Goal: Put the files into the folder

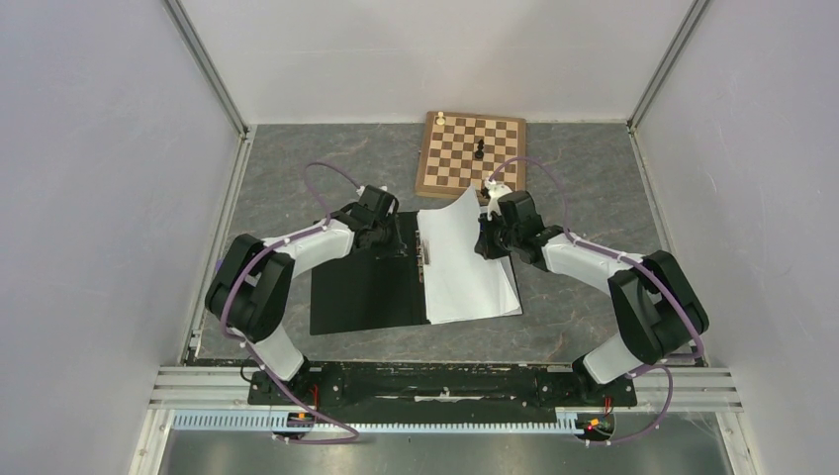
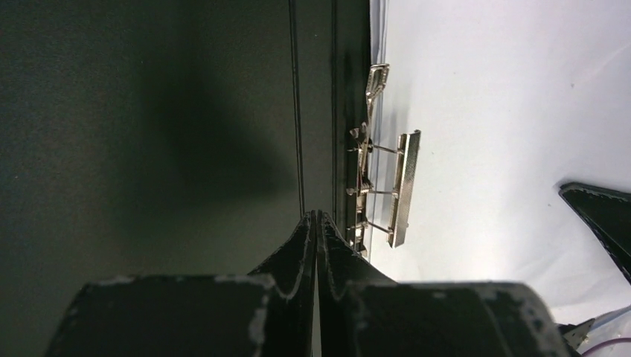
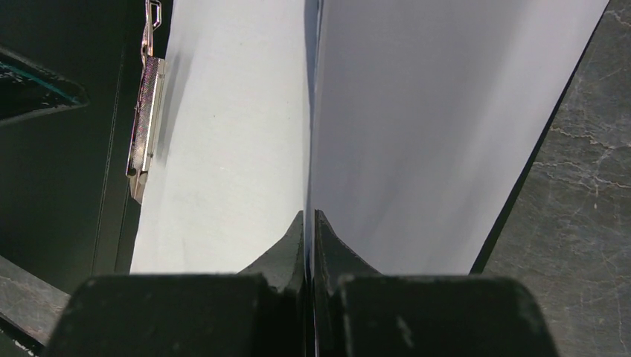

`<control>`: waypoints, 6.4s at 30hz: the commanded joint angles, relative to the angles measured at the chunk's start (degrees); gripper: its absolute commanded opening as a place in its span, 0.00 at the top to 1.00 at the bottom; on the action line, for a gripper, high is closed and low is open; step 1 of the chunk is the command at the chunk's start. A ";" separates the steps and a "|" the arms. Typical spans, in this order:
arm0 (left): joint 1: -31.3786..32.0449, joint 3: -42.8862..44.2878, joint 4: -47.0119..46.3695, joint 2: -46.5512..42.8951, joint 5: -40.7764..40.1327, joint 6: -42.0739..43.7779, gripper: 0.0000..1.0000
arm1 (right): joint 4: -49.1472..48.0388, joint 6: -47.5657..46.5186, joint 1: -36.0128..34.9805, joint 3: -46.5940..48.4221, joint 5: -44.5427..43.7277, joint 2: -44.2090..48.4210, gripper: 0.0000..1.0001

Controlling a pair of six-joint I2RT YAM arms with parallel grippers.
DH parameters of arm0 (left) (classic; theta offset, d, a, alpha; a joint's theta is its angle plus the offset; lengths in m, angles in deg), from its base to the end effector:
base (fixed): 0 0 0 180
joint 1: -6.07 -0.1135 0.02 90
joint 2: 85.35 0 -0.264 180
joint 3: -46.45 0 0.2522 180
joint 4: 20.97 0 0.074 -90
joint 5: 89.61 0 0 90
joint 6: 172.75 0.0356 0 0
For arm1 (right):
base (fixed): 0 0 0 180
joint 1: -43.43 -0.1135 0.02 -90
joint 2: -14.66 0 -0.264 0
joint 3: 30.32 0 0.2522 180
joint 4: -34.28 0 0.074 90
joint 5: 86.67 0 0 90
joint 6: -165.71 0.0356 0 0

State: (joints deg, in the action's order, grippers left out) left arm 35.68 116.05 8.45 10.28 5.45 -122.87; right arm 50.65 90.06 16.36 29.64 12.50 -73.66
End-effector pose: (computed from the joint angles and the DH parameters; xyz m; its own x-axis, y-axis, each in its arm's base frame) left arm 0.2893 -0.1681 0.1754 -0.8927 -0.2309 -0.3869 -0.0518 0.9056 -0.4210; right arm 0.2750 0.1469 0.1808 -0.7435 -0.1052 -0.6605 -0.3776 0.8811 0.2847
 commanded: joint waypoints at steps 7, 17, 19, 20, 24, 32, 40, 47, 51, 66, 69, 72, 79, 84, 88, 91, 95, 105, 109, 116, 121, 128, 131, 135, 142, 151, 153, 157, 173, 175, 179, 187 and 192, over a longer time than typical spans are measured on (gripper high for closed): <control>0.11 2.79 -3.27 3.77 1.81 -3.63 0.97 | -1.73 2.15 -0.39 1.90 -2.29 -1.20 1.00; 0.45 3.14 -3.27 4.31 2.33 -3.65 0.98 | -2.11 5.67 -0.79 0.40 -4.11 -0.40 1.00; 0.48 3.14 -3.29 4.31 2.42 -3.65 0.98 | -2.15 5.66 -0.85 0.39 -4.13 -0.53 1.00; 0.49 3.14 -3.21 4.31 2.50 -3.70 0.98 | -2.17 5.64 -0.88 0.39 -4.11 -0.54 1.00; 0.54 3.14 -3.18 4.38 2.50 -3.56 0.98 | -2.17 5.86 -0.88 0.30 -4.10 -0.48 0.98; 0.54 4.08 -2.27 4.52 2.59 -2.90 0.98 | -1.04 5.24 -0.88 0.93 -5.79 0.70 0.49; 0.45 5.11 -0.67 4.40 1.87 -1.52 0.98 | 4.28 3.62 -0.88 2.45 -12.44 2.49 0.20; 0.45 7.09 1.08 5.23 0.90 -0.28 0.98 | 5.96 2.12 1.23 0.96 -14.62 4.55 0.10; 0.48 8.57 1.99 6.99 0.65 0.68 0.98 | 4.82 1.97 3.13 -0.60 -13.07 5.54 0.09; 1.11 13.51 3.52 13.83 0.75 2.08 0.98 | 1.20 2.78 4.84 -4.12 -10.13 6.25 0.10; 1.25 13.51 3.76 14.37 0.75 2.39 0.98 | 0.15 3.13 4.96 -5.31 -9.52 6.13 0.10; 1.32 13.60 3.85 14.75 0.83 2.43 0.98 | -0.74 3.57 4.97 -6.26 -9.34 6.05 0.10; 1.42 13.64 3.93 14.75 0.83 2.46 0.98 | -3.87 4.96 4.93 -7.61 -5.60 5.18 0.10; 1.47 13.58 4.00 14.76 0.83 2.46 0.98 | -4.16 5.05 4.93 -7.35 -5.57 4.14 0.10; 1.43 13.53 4.01 14.84 0.87 2.65 0.98 | -4.52 5.04 4.92 -7.43 -5.71 2.87 0.10; 1.43 13.51 4.03 14.76 0.87 2.82 0.98 | -5.28 5.14 4.92 -7.87 -5.06 2.20 0.10; 1.42 13.51 3.99 14.83 0.91 2.92 0.98 | -5.59 5.18 4.92 -7.96 -4.64 1.46 0.10; 1.60 13.78 3.77 15.46 1.99 2.92 0.98 | -5.92 5.48 4.06 -7.54 -3.80 0.42 0.10; 1.68 13.78 3.78 15.43 1.99 3.07 0.98 | -5.01 5.25 3.69 -7.00 -5.00 0.10 0.10; 1.75 13.60 3.77 15.13 2.42 3.50 0.98 | -3.79 4.16 3.69 -6.44 -6.70 -0.10 0.10; 2.16 13.60 3.76 15.15 2.96 3.82 0.98 | -2.70 3.32 3.10 -5.67 -7.49 -0.43 0.10; 3.98 12.77 3.42 14.97 3.21 3.23 0.98 | -2.71 3.58 2.84 -7.27 -8.62 0.92 0.10; 5.29 12.21 2.93 14.98 3.16 2.72 0.98 | -1.24 3.66 2.74 -8.34 -8.82 1.68 0.10; 6.81 11.21 2.25 14.85 2.95 1.90 0.98 | -0.99 3.93 2.72 -10.05 -8.82 3.15 0.10; 7.75 10.17 1.56 14.36 2.19 1.36 0.98 | -0.51 4.66 2.19 -13.22 -10.45 5.95 0.10; 7.76 11.82 3.24 14.36 0.78 2.66 0.98 | 2.90 2.79 2.21 -10.01 -15.41 6.10 0.08; 7.75 12.34 3.80 14.40 0.42 3.08 0.98 | 3.73 2.52 2.20 -9.16 -16.40 5.87 0.07; 7.75 13.07 4.70 14.38 -0.13 3.69 0.98 | 4.57 2.40 2.44 -8.01 -17.63 5.78 0.06; 7.24 17.84 7.87 12.88 0.03 6.67 0.94 | 8.25 1.69 2.74 -4.75 -18.23 8.52 0.02; 7.22 18.42 8.41 12.06 0.30 6.83 0.93 | 9.37 1.67 2.72 -3.96 -18.52 9.20 0.02; 7.00 17.50 9.36 9.14 -0.20 6.73 0.92 | 10.42 1.85 1.68 -2.76 -18.17 10.64 0.04; 3.46 -1.75 6.05 -7.72 -4.76 -0.81 0.92 | 10.73 4.60 -7.89 2.37 -19.08 6.77 0.23; 3.27 -12.01 6.17 -18.03 -6.73 -4.31 0.95 | 11.49 5.63 -14.04 8.37 -21.15 0.37 0.32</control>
State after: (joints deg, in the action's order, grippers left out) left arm 38.83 109.64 16.21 -1.21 1.75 -122.26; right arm 62.34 94.19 5.71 32.68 -5.89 -69.22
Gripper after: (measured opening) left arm 0.070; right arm 0.707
